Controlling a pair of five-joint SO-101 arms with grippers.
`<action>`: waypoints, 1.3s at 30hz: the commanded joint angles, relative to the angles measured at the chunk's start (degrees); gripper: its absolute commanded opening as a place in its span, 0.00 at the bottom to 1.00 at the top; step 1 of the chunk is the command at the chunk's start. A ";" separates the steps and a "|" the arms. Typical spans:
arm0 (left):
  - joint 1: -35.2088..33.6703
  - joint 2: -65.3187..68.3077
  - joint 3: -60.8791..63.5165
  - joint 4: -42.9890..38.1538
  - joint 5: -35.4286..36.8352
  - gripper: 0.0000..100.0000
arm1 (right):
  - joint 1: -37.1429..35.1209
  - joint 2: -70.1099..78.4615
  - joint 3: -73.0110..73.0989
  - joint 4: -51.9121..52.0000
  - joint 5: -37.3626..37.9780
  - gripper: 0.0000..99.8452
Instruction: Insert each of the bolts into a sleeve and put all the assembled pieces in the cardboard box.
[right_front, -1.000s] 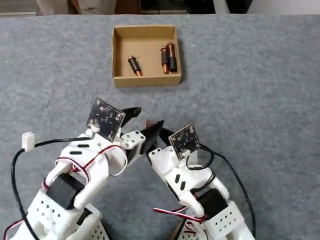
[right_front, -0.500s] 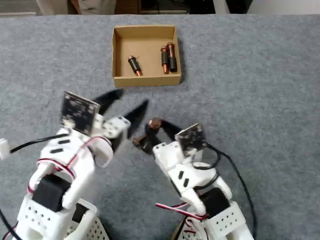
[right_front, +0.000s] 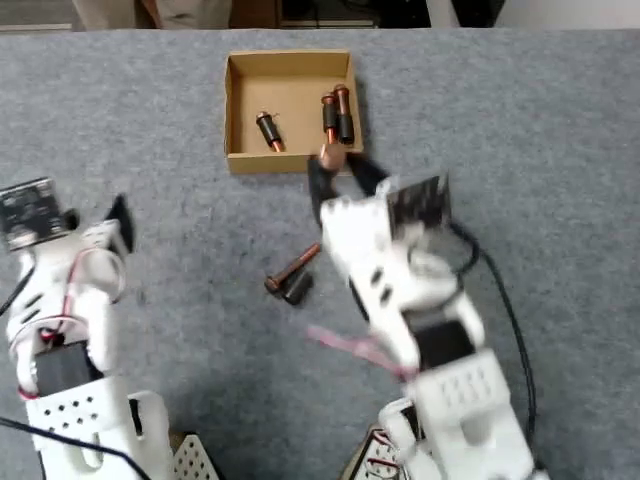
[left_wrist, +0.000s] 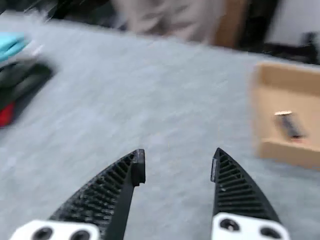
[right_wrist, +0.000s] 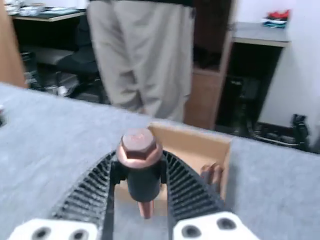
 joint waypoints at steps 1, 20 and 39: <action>-8.44 -0.57 0.18 0.00 0.00 0.22 | 3.47 19.30 -16.04 -8.09 0.88 0.00; -12.92 -14.81 6.24 0.26 -0.35 0.22 | 3.74 91.82 -76.00 -5.80 0.62 0.06; -3.78 -13.58 1.23 6.07 5.19 0.22 | 3.03 91.30 -97.98 43.34 0.88 0.17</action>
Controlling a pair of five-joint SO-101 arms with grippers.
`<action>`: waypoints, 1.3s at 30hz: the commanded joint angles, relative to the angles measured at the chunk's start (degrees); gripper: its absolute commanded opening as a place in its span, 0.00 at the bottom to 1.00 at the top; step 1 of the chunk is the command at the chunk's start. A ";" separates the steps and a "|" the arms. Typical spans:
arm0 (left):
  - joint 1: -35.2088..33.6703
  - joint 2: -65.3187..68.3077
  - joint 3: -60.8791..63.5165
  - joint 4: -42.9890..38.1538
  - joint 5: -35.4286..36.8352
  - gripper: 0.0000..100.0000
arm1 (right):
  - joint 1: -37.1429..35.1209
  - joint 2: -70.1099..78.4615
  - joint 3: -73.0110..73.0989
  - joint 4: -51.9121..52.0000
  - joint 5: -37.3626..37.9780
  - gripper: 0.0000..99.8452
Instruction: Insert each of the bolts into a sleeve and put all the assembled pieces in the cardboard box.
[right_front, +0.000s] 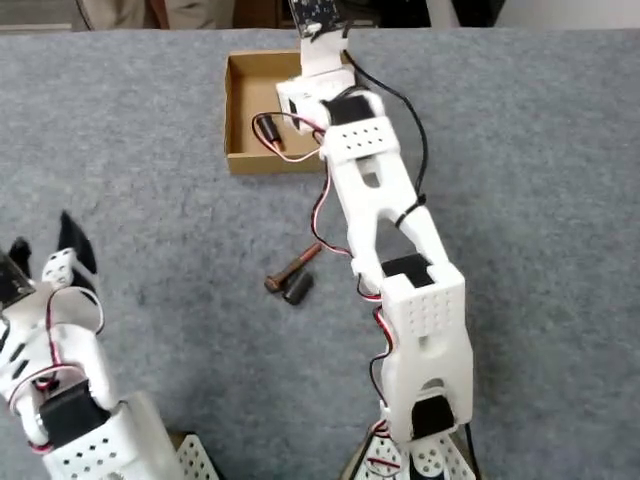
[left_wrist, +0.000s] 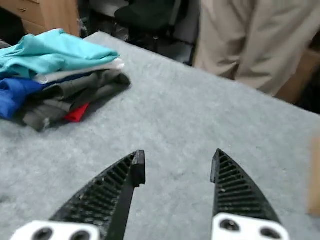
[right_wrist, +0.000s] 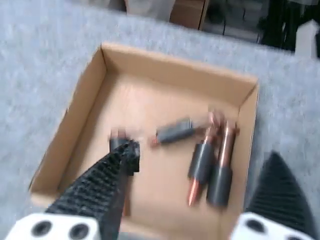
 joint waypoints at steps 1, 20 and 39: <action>6.42 7.34 -9.14 6.59 0.88 0.22 | 0.31 -6.81 -6.11 13.80 0.70 0.11; 43.60 55.87 -37.71 21.10 -3.60 0.22 | 2.86 -40.48 25.63 52.31 -3.96 0.07; 52.04 102.20 -52.84 10.11 -5.80 0.22 | 22.81 -67.12 56.48 50.29 -4.48 0.07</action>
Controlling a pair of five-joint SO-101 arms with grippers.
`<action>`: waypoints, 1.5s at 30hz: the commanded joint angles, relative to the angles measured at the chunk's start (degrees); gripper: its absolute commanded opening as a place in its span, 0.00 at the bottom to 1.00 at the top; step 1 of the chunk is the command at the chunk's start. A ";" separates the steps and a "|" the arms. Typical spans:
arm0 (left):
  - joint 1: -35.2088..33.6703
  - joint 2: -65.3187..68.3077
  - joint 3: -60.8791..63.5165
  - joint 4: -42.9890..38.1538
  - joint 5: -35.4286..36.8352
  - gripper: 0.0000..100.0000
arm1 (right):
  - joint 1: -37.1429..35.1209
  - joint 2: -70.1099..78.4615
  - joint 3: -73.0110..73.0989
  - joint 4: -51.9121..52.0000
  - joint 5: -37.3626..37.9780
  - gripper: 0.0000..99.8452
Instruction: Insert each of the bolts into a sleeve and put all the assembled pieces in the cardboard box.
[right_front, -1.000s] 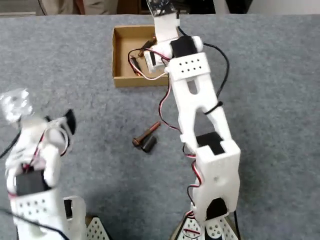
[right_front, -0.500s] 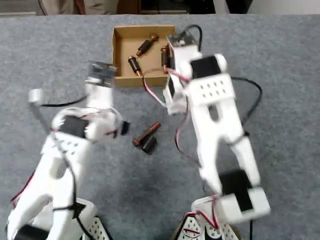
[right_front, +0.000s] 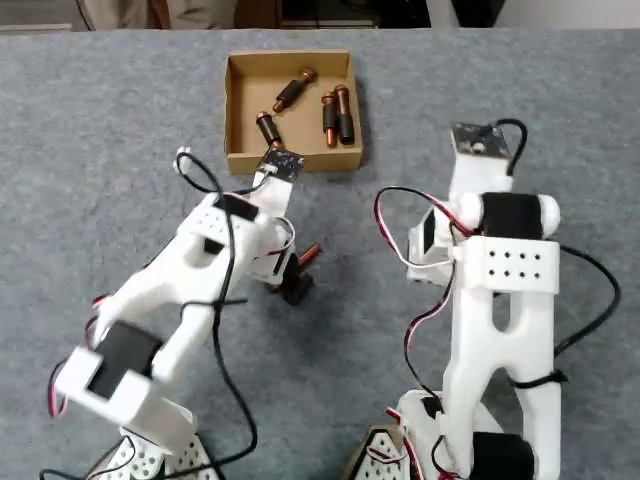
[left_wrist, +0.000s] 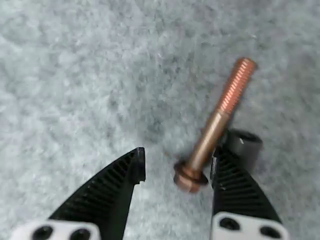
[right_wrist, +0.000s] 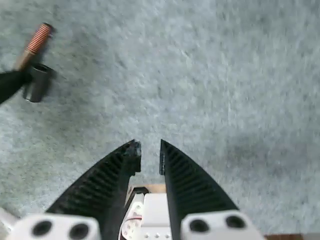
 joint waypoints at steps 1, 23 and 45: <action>0.97 4.09 -5.45 -0.62 -1.76 0.22 | 1.63 -1.45 1.63 -0.62 -0.35 0.07; -5.45 -3.12 -31.82 46.51 -39.38 0.02 | 1.27 -1.45 2.07 -7.30 -0.70 0.07; -32.09 4.09 -23.12 35.60 -85.19 0.02 | 1.27 -1.45 1.98 -7.91 -0.79 0.07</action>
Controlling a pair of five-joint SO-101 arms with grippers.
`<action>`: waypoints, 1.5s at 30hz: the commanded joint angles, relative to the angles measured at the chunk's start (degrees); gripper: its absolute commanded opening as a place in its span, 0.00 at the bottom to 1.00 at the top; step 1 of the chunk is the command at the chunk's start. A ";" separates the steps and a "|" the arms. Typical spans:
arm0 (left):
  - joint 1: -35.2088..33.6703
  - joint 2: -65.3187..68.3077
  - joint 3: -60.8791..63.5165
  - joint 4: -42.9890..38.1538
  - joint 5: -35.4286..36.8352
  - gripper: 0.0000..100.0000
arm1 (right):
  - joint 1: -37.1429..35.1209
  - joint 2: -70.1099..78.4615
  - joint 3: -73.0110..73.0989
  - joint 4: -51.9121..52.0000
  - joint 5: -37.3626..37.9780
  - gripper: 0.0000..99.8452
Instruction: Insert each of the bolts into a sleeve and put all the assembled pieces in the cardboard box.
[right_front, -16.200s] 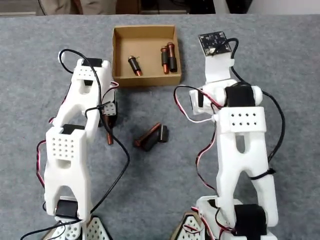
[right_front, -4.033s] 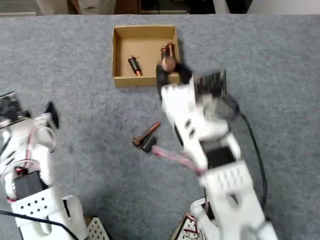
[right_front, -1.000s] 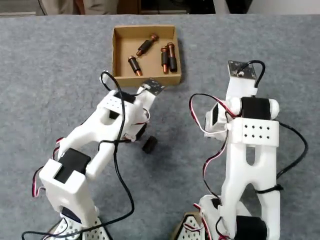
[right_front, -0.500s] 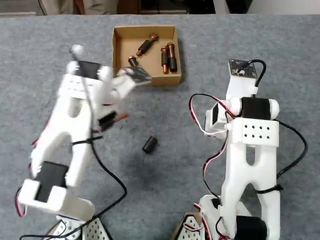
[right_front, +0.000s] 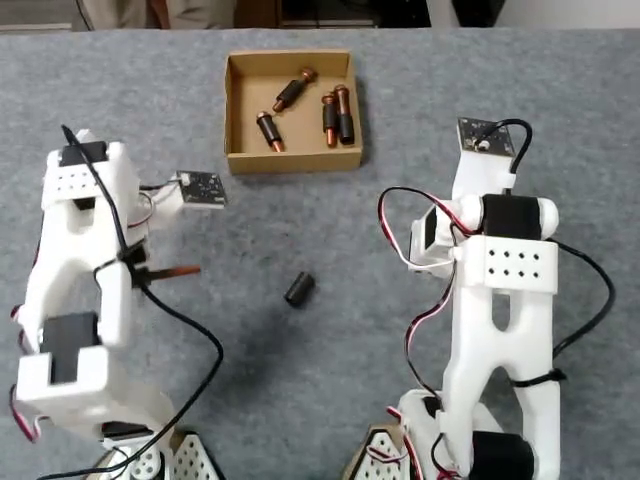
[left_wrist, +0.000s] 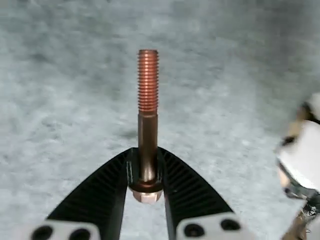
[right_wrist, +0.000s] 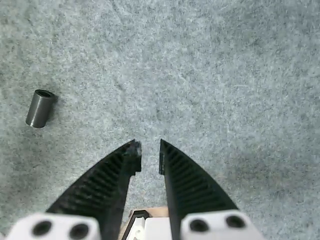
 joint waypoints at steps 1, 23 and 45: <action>0.53 4.53 -6.86 -1.58 -2.37 0.02 | 0.92 -1.45 -0.04 -0.88 -0.44 0.07; 2.81 14.99 -23.91 8.97 -42.37 0.02 | 1.19 -1.45 1.36 -9.85 0.00 0.07; 4.04 15.16 -26.29 7.38 -38.24 0.02 | 0.84 -1.63 4.62 -12.66 0.00 0.07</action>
